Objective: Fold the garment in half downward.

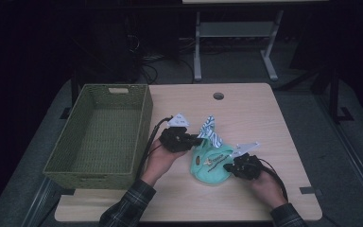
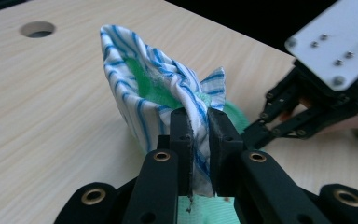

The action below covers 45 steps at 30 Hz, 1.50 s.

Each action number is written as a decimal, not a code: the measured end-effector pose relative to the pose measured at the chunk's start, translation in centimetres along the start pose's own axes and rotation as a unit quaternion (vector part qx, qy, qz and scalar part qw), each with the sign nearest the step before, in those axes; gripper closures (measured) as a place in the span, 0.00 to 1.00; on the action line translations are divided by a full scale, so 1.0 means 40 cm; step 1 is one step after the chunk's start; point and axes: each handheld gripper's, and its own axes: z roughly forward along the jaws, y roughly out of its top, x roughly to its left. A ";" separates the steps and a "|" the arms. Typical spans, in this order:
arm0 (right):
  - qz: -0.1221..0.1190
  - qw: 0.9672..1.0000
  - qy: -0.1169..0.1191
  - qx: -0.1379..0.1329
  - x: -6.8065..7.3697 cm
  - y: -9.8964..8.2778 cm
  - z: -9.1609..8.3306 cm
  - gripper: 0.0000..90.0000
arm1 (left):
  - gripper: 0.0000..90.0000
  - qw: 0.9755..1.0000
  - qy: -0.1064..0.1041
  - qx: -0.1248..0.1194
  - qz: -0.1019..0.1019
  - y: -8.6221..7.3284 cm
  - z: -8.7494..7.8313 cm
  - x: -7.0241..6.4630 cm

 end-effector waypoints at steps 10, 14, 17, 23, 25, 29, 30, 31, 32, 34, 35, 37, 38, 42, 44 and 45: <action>0.016 1.000 -0.003 -0.017 -0.024 -0.020 -0.042 1.00 | 0.90 0.999 -0.022 0.020 0.020 -0.011 0.027 -0.029; 0.024 0.999 -0.008 -0.025 -0.039 -0.032 -0.063 1.00 | 0.90 0.999 -0.028 0.025 0.025 -0.016 0.035 -0.036; 0.026 0.999 -0.011 -0.030 -0.043 -0.035 -0.070 1.00 | 0.90 0.999 -0.032 0.029 0.025 -0.022 0.042 -0.040; 0.030 0.999 -0.015 -0.031 -0.055 -0.040 -0.072 1.00 | 0.90 0.997 -0.043 0.050 0.034 -0.044 0.062 -0.052; 0.030 0.999 -0.014 -0.033 -0.056 -0.040 -0.074 1.00 | 0.90 0.997 -0.047 0.055 0.035 -0.049 0.066 -0.057; 0.031 0.999 -0.008 -0.044 -0.056 -0.038 -0.082 1.00 | 0.88 0.996 -0.050 0.065 0.040 -0.058 0.075 -0.065; 0.031 0.998 -0.007 -0.046 -0.054 -0.038 -0.085 1.00 | 0.87 0.996 -0.050 0.067 0.042 -0.062 0.078 -0.069; 0.030 0.998 -0.006 -0.046 -0.053 -0.037 -0.090 1.00 | 0.86 0.996 -0.049 0.066 0.042 -0.063 0.078 -0.070; 0.030 0.998 -0.003 -0.052 -0.052 -0.037 -0.092 1.00 | 0.84 0.996 -0.049 0.066 0.042 -0.063 0.078 -0.070; 0.032 0.998 0.001 -0.055 -0.050 -0.035 -0.098 1.00 | 0.77 0.996 -0.057 0.056 0.039 -0.057 0.071 -0.066; 0.029 0.998 0.003 -0.055 -0.049 -0.035 -0.100 1.00 | 0.73 0.996 -0.060 0.053 0.036 -0.055 0.069 -0.065; 0.027 0.998 0.005 -0.059 -0.048 -0.034 -0.099 1.00 | 0.67 0.996 -0.061 0.050 0.035 -0.053 0.066 -0.064; 0.026 0.998 0.007 -0.058 -0.045 -0.032 -0.101 1.00 | 0.67 0.996 -0.063 0.045 0.033 -0.050 0.063 -0.063; 0.018 0.998 0.022 -0.061 -0.026 -0.024 -0.100 1.00 | 0.64 0.998 -0.058 0.032 0.023 -0.033 0.055 -0.056; 0.011 0.998 0.028 -0.061 -0.017 -0.020 -0.098 0.99 | 0.63 0.998 -0.056 0.032 0.020 -0.027 0.060 -0.054; 0.011 0.998 0.028 -0.061 -0.017 -0.020 -0.098 0.99 | 0.63 0.998 -0.056 0.032 0.020 -0.027 0.060 -0.054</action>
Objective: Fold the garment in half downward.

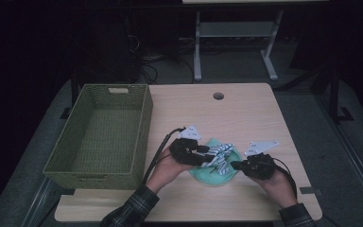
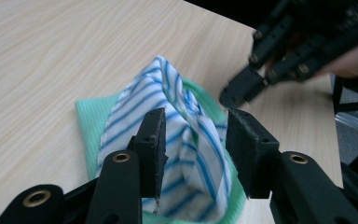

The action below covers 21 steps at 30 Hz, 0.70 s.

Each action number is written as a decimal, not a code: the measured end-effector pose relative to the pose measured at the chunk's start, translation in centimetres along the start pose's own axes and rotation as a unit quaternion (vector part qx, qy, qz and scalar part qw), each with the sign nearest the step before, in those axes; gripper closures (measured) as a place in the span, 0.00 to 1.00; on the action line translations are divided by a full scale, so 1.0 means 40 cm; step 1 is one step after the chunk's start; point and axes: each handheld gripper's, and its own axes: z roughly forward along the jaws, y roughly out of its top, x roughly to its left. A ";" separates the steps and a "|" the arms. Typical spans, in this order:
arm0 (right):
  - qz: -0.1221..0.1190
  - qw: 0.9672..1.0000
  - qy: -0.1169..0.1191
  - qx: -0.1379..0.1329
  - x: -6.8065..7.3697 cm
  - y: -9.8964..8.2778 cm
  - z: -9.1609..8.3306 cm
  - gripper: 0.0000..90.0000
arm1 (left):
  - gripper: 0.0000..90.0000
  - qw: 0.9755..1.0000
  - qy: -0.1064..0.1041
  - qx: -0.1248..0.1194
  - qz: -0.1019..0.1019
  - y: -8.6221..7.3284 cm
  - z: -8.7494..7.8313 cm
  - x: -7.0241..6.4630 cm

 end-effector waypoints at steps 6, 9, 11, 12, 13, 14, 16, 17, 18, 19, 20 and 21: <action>-0.011 1.000 0.011 0.010 0.017 0.006 0.024 0.99 | 0.63 1.000 0.006 0.007 -0.017 0.023 0.029 0.029; -0.015 1.000 0.015 0.015 0.020 0.007 0.039 0.99 | 0.63 1.000 0.003 0.009 -0.027 0.035 0.049 0.036; -0.016 1.000 0.015 0.019 0.025 0.009 0.048 1.00 | 0.63 1.000 0.006 0.020 -0.021 0.038 0.068 0.038; -0.016 1.000 0.015 0.019 0.025 0.009 0.048 1.00 | 0.63 1.000 0.006 0.020 -0.021 0.038 0.068 0.038; -0.019 0.999 0.015 0.021 0.025 0.010 0.049 1.00 | 0.63 0.999 0.007 0.024 -0.021 0.038 0.075 0.039; -0.019 0.999 0.015 0.022 0.026 0.010 0.053 1.00 | 0.64 0.999 0.008 0.027 -0.024 0.037 0.082 0.038; -0.021 0.999 0.016 0.025 0.027 0.011 0.056 1.00 | 0.65 0.999 0.010 0.033 -0.025 0.034 0.091 0.038; -0.018 0.999 0.015 0.026 0.029 0.011 0.060 1.00 | 0.67 0.999 0.009 0.036 -0.028 0.029 0.097 0.042; -0.019 0.999 0.015 0.027 0.028 0.011 0.061 1.00 | 0.69 0.999 0.009 0.039 -0.028 0.026 0.099 0.044; -0.020 0.999 0.015 0.027 0.028 0.011 0.063 1.00 | 0.73 0.999 0.006 0.040 -0.030 0.023 0.101 0.047; -0.020 0.999 0.014 0.028 0.028 0.012 0.065 1.00 | 0.76 0.998 0.003 0.046 -0.031 0.019 0.103 0.048; -0.019 0.999 0.015 0.027 0.028 0.012 0.068 1.00 | 0.79 0.998 0.004 0.047 -0.033 0.016 0.105 0.049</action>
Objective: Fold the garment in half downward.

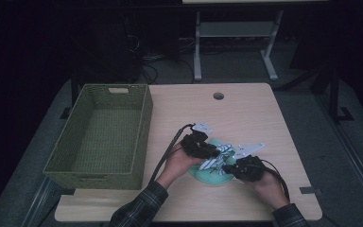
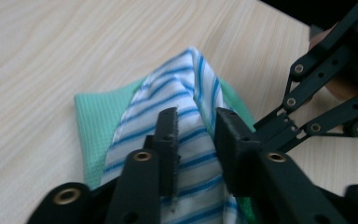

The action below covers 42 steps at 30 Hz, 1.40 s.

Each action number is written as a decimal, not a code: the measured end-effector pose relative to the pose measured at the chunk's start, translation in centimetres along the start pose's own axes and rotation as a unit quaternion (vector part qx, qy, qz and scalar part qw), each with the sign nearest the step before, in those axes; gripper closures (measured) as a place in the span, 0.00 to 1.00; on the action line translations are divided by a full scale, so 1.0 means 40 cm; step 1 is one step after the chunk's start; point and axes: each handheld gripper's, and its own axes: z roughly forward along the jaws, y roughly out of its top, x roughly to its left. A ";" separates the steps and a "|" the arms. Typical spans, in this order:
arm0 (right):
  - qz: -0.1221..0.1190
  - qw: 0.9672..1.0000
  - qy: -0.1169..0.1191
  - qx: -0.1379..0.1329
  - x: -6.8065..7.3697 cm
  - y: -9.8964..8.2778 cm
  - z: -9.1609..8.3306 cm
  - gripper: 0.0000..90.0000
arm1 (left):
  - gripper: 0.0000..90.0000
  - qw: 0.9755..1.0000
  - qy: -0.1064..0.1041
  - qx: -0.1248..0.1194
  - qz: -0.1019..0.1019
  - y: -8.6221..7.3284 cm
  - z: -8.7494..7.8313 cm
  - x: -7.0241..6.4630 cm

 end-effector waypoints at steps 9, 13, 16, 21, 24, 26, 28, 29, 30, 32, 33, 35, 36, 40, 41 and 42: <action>-0.006 1.000 -0.002 -0.001 0.007 0.011 0.015 1.00 | 0.99 1.000 -0.008 0.004 0.006 -0.003 0.000 -0.008; -0.006 1.000 -0.008 -0.009 0.004 0.016 0.014 1.00 | 0.99 1.000 -0.012 -0.012 0.005 0.006 -0.021 -0.016; -0.005 1.000 -0.015 -0.021 -0.002 0.024 0.015 1.00 | 0.99 1.000 -0.016 -0.026 0.008 0.018 -0.048 -0.024; 0.002 0.999 -0.025 -0.036 -0.003 0.034 0.020 1.00 | 0.99 0.999 -0.023 -0.039 0.016 0.027 -0.057 -0.045; 0.004 0.999 -0.031 -0.025 -0.010 0.020 0.018 1.00 | 0.99 0.999 -0.024 -0.040 0.013 0.024 -0.045 -0.053; 0.005 0.999 -0.033 -0.020 -0.012 0.015 0.015 1.00 | 0.99 0.999 -0.024 -0.038 0.012 0.022 -0.033 -0.056; 0.011 0.999 -0.040 -0.015 -0.018 -0.004 0.000 1.00 | 0.99 0.999 -0.022 -0.034 0.012 0.020 -0.024 -0.060; 0.022 0.998 -0.050 -0.013 -0.025 -0.024 -0.018 1.00 | 0.99 0.999 -0.017 -0.031 0.018 0.018 -0.014 -0.062; 0.022 0.998 -0.050 -0.013 -0.025 -0.024 -0.018 1.00 | 0.99 0.999 -0.017 -0.031 0.018 0.018 -0.014 -0.062; 0.025 0.998 -0.063 -0.009 -0.036 -0.040 -0.038 1.00 | 0.99 0.999 -0.019 -0.028 0.014 0.013 -0.002 -0.060; 0.031 0.997 -0.068 -0.015 -0.044 -0.046 -0.049 1.00 | 0.99 0.999 -0.018 -0.023 0.012 0.010 0.003 -0.058; 0.044 0.996 -0.078 -0.024 -0.058 -0.054 -0.067 1.00 | 0.99 1.000 -0.020 -0.019 0.011 0.004 0.015 -0.059; 0.052 0.995 -0.084 -0.030 -0.071 -0.061 -0.077 1.00 | 0.99 1.000 -0.021 -0.014 0.011 -0.001 0.026 -0.061; 0.053 0.994 -0.089 -0.032 -0.078 -0.064 -0.080 1.00 | 0.99 1.000 -0.026 -0.007 0.011 -0.009 0.045 -0.064; 0.054 0.994 -0.089 -0.033 -0.077 -0.063 -0.082 1.00 | 0.99 1.000 -0.029 -0.005 0.010 -0.012 0.052 -0.065; 0.052 0.994 -0.094 -0.033 -0.078 -0.062 -0.085 1.00 | 0.99 0.999 -0.030 -0.002 0.013 -0.013 0.055 -0.065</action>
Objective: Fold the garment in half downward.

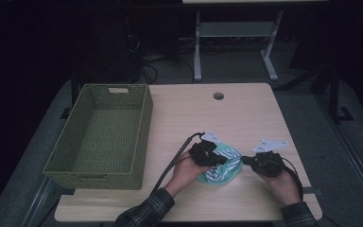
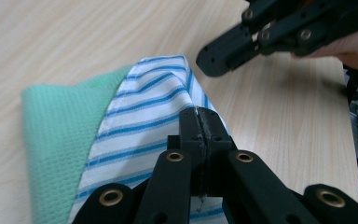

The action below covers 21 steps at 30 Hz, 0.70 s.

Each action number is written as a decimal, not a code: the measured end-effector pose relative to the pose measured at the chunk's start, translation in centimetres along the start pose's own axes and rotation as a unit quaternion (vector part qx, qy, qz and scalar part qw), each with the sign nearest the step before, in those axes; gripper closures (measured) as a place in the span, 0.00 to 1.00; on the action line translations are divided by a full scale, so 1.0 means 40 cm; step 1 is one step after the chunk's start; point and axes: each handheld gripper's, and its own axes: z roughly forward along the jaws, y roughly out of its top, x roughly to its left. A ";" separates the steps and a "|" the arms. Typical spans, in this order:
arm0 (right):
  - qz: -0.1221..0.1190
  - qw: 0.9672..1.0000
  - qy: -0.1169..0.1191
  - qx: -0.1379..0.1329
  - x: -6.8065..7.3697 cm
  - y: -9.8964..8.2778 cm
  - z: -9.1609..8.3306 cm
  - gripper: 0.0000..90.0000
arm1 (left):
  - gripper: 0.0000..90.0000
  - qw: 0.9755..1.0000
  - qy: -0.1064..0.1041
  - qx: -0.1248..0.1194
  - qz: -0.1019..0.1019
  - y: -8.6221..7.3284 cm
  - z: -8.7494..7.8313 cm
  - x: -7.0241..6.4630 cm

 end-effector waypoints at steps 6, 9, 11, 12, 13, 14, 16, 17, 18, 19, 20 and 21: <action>0.000 1.000 0.000 -0.011 0.002 0.008 -0.009 1.00 | 0.99 1.000 -0.005 0.023 -0.001 -0.018 0.040 -0.009; -0.002 1.000 0.003 -0.010 0.004 0.010 -0.006 1.00 | 0.99 1.000 -0.006 0.029 0.006 -0.026 0.052 -0.007; -0.003 1.000 0.004 -0.011 0.005 0.011 -0.004 1.00 | 0.98 1.000 -0.007 0.026 0.007 -0.026 0.053 -0.009; -0.002 1.000 0.005 -0.012 0.005 0.012 -0.003 1.00 | 0.98 1.000 -0.004 0.026 0.010 -0.025 0.050 -0.010; -0.001 1.000 0.008 -0.013 0.006 0.013 -0.002 1.00 | 0.96 1.000 -0.006 0.022 0.006 -0.023 0.047 -0.012; -0.006 1.000 0.010 -0.015 0.005 0.015 -0.001 1.00 | 0.91 1.000 -0.005 0.013 0.004 -0.018 0.035 -0.017; 0.000 1.000 0.012 -0.014 0.008 0.018 -0.002 1.00 | 0.88 1.000 -0.002 0.005 0.011 -0.011 0.018 -0.017; 0.000 1.000 0.012 -0.014 0.008 0.018 -0.002 1.00 | 0.87 1.000 -0.002 0.005 0.011 -0.011 0.018 -0.017; -0.005 1.000 0.013 -0.018 0.009 0.020 -0.003 1.00 | 0.87 1.000 0.004 -0.003 0.010 -0.006 -0.005 -0.018; -0.005 1.000 0.014 -0.017 0.010 0.022 -0.005 1.00 | 0.88 1.000 0.004 -0.003 0.010 -0.006 -0.005 -0.018; -0.009 1.000 0.015 -0.020 0.010 0.024 -0.006 1.00 | 0.88 1.000 0.012 -0.010 0.010 -0.002 -0.030 -0.014; -0.008 1.000 0.015 -0.021 0.011 0.028 -0.006 1.00 | 0.89 1.000 0.012 -0.010 0.010 -0.002 -0.030 -0.014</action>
